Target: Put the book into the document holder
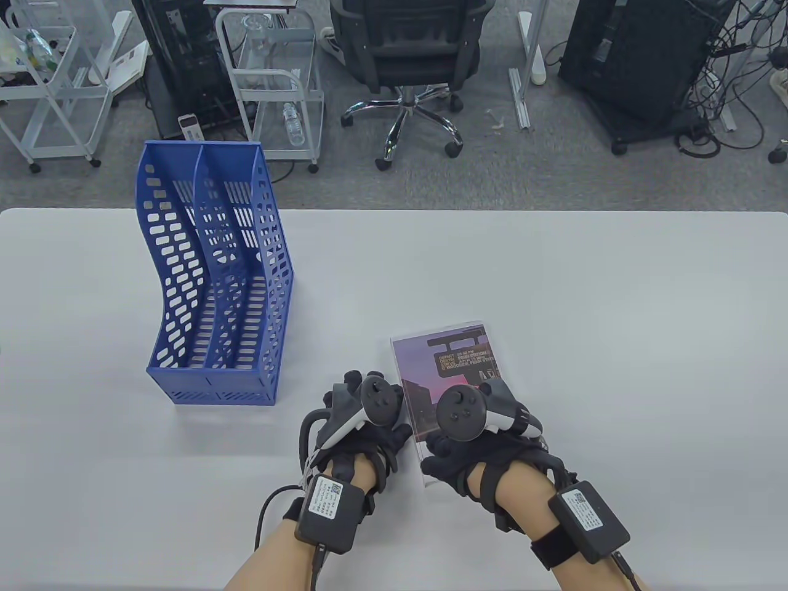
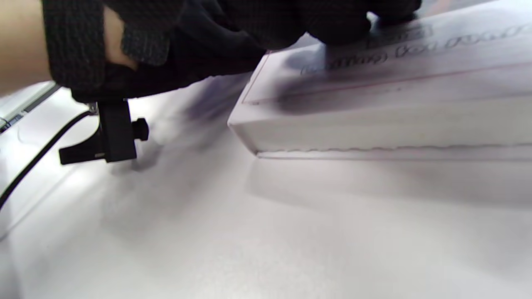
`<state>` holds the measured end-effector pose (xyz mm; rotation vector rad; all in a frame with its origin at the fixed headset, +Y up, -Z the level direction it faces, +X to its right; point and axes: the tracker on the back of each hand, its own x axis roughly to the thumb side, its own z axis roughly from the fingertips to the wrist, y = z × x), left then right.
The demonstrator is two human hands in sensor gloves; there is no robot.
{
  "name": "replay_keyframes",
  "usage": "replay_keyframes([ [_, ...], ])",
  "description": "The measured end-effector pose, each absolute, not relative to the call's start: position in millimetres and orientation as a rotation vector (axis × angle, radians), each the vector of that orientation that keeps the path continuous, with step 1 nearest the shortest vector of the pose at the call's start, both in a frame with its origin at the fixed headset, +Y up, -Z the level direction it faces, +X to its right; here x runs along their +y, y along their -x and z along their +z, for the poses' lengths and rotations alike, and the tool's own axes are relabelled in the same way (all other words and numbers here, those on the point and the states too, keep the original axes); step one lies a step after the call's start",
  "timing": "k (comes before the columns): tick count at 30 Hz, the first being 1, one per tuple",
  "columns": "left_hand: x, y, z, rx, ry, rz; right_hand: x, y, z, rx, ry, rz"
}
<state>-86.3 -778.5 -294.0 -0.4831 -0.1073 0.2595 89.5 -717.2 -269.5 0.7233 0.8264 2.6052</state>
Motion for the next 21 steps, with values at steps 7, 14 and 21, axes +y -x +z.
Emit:
replay_keyframes([
  [7, -754.3, 99.1, -283.0, -0.138, 0.494, 0.473, -707.2, -134.0, -297.6, 0.47, -0.573, 2.598],
  [14, -723.3, 58.6, -245.5, -0.369, 0.464, 0.244, -738.9, -155.9, -329.3, 0.417, -0.532, 2.611],
  [21, -744.6, 36.5, -228.2, -0.479, 0.641, 0.104, -752.2, -143.9, -330.7, 0.541, -0.536, 2.681],
])
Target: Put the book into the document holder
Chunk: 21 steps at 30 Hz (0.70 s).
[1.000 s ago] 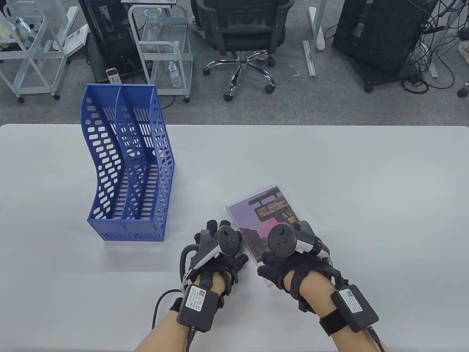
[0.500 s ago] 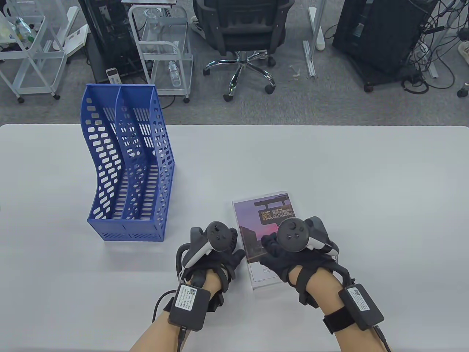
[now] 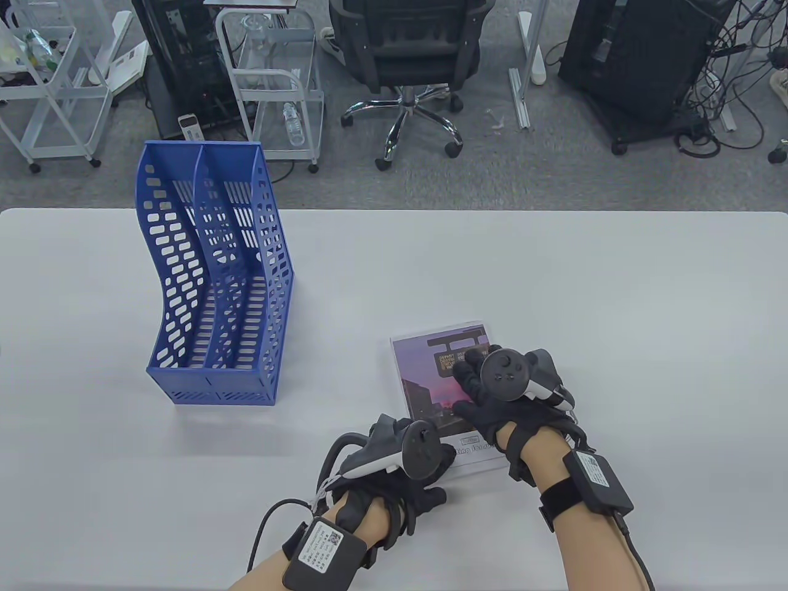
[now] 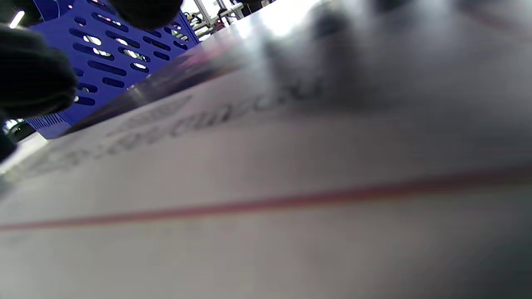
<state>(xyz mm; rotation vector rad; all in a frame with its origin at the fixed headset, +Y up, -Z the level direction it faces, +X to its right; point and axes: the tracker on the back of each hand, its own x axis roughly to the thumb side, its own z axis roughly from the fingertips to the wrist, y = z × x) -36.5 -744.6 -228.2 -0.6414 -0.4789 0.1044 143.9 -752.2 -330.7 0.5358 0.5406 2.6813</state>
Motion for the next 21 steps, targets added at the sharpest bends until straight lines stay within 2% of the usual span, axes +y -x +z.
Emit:
replay_keyframes([
  [12, -743.5, 44.0, -231.9, -0.403, 0.669, 0.041, -751.2, -140.3, -323.3, 0.596, -0.477, 2.727],
  [21, -739.8, 59.6, -239.8, -0.353, 0.684, 0.132, -754.3, -130.3, -314.0, 0.652, -0.444, 2.722],
])
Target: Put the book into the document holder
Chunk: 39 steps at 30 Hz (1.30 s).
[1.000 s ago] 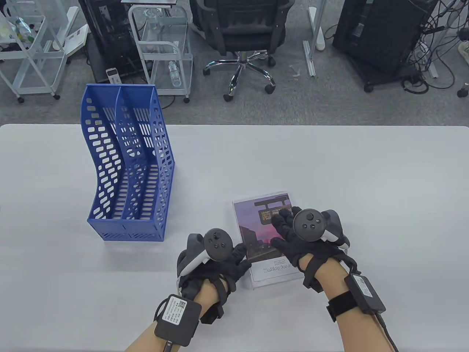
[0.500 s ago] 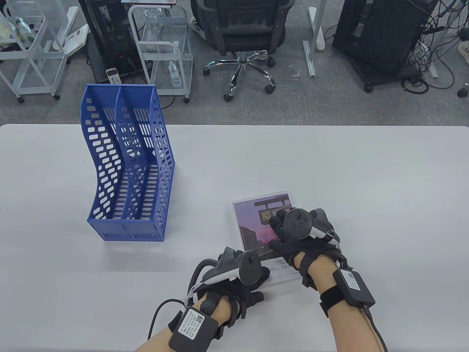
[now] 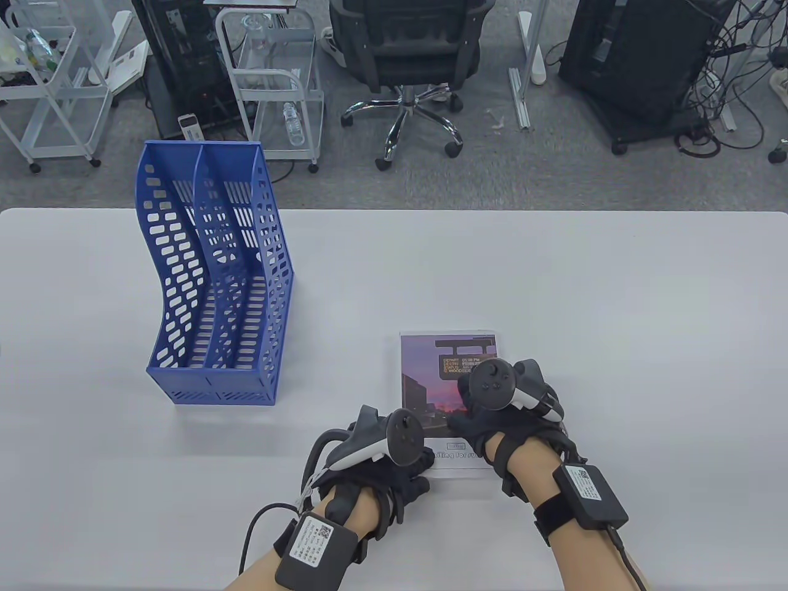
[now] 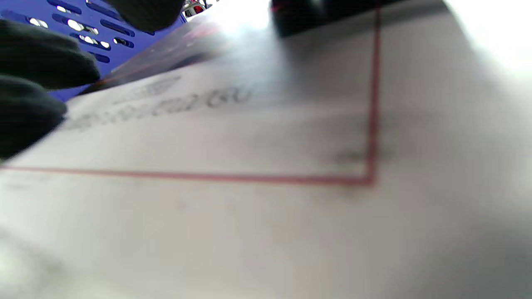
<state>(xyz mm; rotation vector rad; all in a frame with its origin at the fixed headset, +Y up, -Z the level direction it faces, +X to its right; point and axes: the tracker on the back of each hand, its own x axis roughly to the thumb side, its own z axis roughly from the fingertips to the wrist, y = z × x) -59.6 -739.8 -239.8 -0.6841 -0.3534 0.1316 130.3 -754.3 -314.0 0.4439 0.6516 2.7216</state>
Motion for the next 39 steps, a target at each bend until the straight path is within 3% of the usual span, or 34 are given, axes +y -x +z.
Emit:
replay_keyframes([
  [4, -738.9, 62.7, -245.7, -0.384, 0.651, 0.228, -748.6, -131.2, -308.8, 0.659, -0.451, 2.707],
  [9, -739.6, 85.7, -263.2, -0.192, 0.527, 0.388, -745.4, -136.1, -302.3, 0.735, -0.389, 2.659],
  [14, -768.7, 101.7, -276.1, -0.084, 0.688, 0.684, -748.4, -131.8, -303.9, 0.736, -0.386, 2.645],
  [23, -765.4, 99.3, -272.5, -0.064, 0.671, 0.986, -752.4, -132.4, -303.7, 0.742, -0.341, 2.461],
  [29, -734.6, 106.4, -264.1, -0.123, 0.505, 1.119, -751.7, -146.3, -309.0, 0.72, -0.313, 2.231],
  [39, -700.9, 89.1, -252.9, -0.329, 0.223, 1.033, -762.4, -171.4, -314.6, 0.699, -0.197, 1.819],
])
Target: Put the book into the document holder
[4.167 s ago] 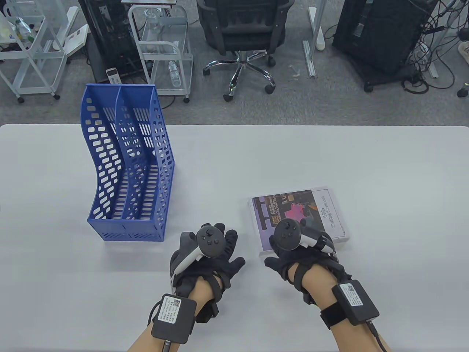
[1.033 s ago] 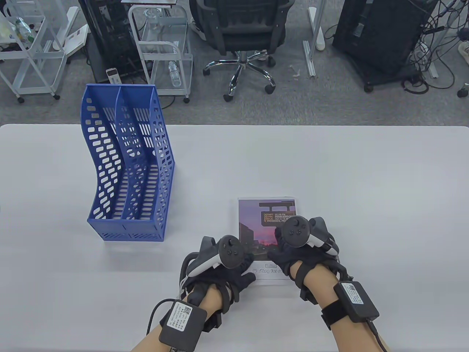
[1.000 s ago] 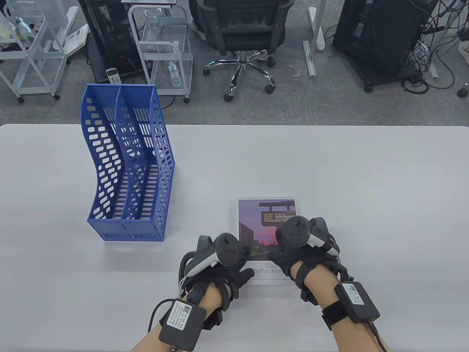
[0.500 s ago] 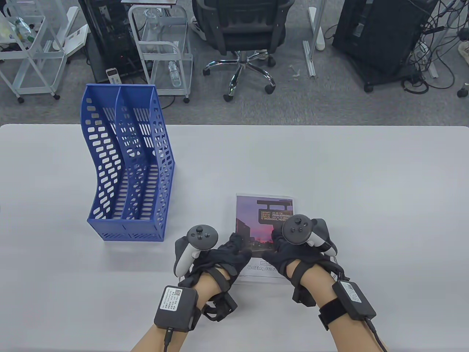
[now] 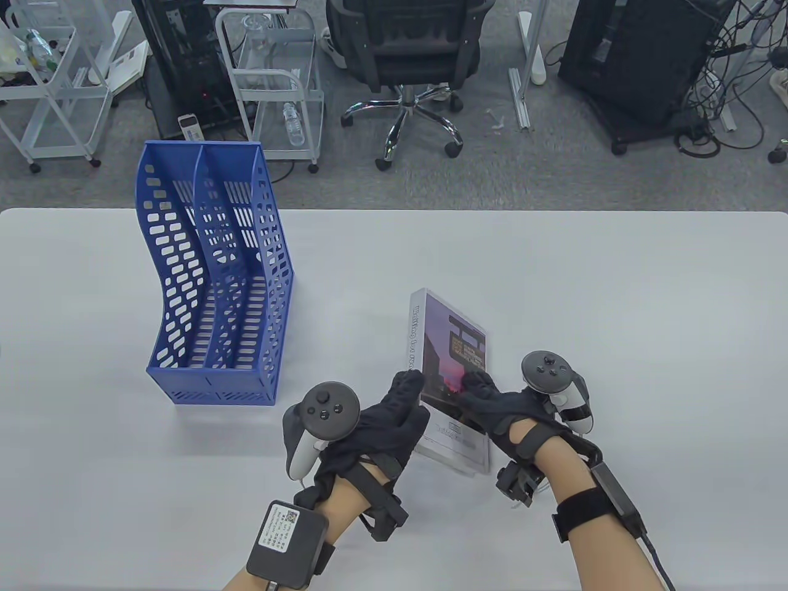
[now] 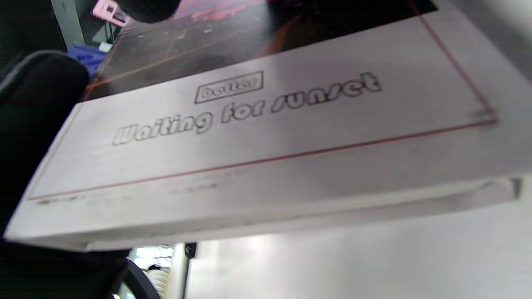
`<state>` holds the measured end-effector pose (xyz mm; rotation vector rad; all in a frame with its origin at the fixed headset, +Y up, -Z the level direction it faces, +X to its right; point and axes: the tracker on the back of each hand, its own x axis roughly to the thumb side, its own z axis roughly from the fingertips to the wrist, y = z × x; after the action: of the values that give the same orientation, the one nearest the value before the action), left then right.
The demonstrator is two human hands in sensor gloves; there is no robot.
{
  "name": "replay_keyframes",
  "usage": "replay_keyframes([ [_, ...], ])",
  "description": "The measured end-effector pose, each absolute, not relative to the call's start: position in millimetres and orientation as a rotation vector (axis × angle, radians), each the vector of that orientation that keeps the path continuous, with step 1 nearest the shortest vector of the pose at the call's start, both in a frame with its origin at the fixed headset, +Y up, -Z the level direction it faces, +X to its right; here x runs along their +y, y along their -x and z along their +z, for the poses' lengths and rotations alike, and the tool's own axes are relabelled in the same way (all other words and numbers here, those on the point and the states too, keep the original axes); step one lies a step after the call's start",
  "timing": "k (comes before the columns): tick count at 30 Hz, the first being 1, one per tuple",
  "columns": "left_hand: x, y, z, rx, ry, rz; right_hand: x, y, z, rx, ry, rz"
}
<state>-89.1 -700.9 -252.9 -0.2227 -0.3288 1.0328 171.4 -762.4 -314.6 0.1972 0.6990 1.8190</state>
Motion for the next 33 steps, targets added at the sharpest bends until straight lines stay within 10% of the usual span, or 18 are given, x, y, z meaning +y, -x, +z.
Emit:
replay_keyframes([
  [12, -680.8, 46.8, -249.9, -0.531, 0.132, 0.799, -776.1, -186.4, -313.1, 0.764, -0.093, 1.511],
  [25, -674.7, 34.2, -258.9, -0.511, 0.196, 0.791, -718.4, -178.3, -305.6, 0.657, -0.415, 1.713],
  [33, -631.1, 15.4, -330.0, -0.273, 0.236, 0.662, -721.1, -178.5, -306.0, 0.675, -0.39, 1.615],
])
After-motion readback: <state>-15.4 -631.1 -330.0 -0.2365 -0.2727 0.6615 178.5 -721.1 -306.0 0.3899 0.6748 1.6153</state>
